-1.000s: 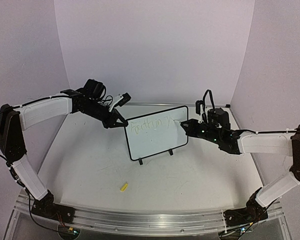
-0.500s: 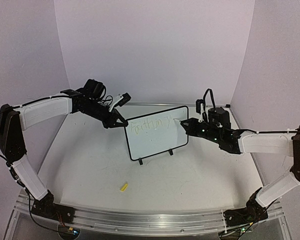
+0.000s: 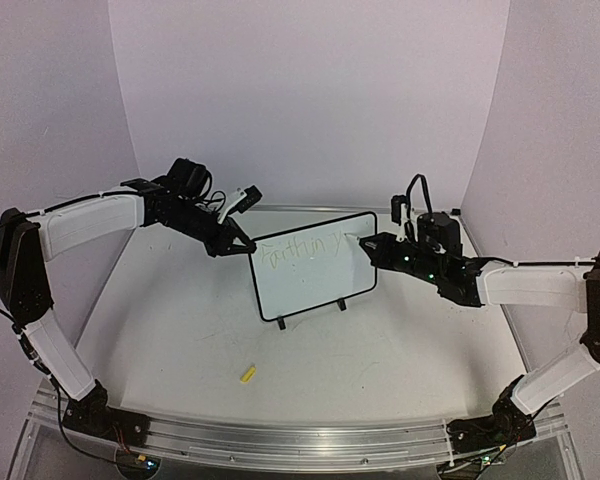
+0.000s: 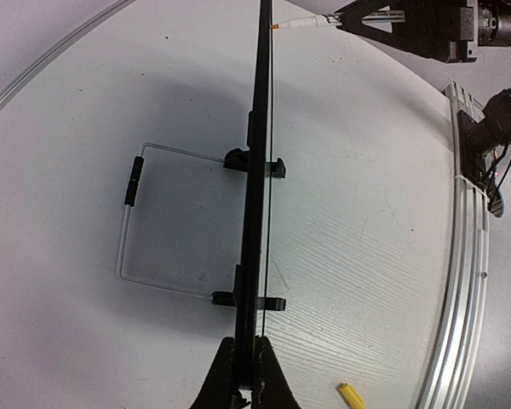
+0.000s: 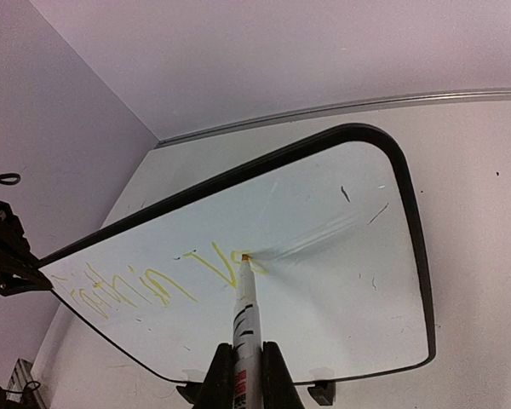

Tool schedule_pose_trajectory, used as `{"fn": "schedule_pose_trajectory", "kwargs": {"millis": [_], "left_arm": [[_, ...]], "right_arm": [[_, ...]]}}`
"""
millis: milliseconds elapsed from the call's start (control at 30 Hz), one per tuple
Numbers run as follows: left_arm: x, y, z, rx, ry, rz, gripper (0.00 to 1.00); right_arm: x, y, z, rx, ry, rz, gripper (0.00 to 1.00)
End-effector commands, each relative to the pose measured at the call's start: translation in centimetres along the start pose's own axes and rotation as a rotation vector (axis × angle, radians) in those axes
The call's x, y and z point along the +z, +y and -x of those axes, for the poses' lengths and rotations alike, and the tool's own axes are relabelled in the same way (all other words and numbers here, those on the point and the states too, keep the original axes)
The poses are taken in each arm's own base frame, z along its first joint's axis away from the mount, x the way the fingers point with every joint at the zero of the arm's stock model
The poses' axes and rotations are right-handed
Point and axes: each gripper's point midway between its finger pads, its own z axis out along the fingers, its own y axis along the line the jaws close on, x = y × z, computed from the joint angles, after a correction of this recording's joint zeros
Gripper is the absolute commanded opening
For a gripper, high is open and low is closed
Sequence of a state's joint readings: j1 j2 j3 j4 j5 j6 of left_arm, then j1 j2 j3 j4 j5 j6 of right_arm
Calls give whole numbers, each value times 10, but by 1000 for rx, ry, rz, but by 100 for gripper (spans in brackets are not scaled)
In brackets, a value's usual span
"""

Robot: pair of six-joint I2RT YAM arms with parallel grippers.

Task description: Write a sentence on the whiteboard

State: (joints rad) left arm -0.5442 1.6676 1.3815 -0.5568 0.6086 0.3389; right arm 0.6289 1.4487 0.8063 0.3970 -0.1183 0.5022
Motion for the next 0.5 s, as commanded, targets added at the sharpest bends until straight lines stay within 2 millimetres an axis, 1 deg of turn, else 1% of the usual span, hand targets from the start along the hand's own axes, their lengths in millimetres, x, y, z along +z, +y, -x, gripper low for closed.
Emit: {"fn": "schedule_pose_trajectory", "kwargs": {"millis": [0, 233, 467], "left_arm": [[18, -2, -50, -50, 174, -13, 0], [19, -2, -50, -51, 174, -13, 0], [19, -1, -50, -50, 175, -10, 0]], "right_arm": [[-3, 17, 29, -2, -77, 51, 0], [-2, 14, 22, 4, -61, 45, 0], [-19, 9, 21, -2, -62, 23, 0]]}}
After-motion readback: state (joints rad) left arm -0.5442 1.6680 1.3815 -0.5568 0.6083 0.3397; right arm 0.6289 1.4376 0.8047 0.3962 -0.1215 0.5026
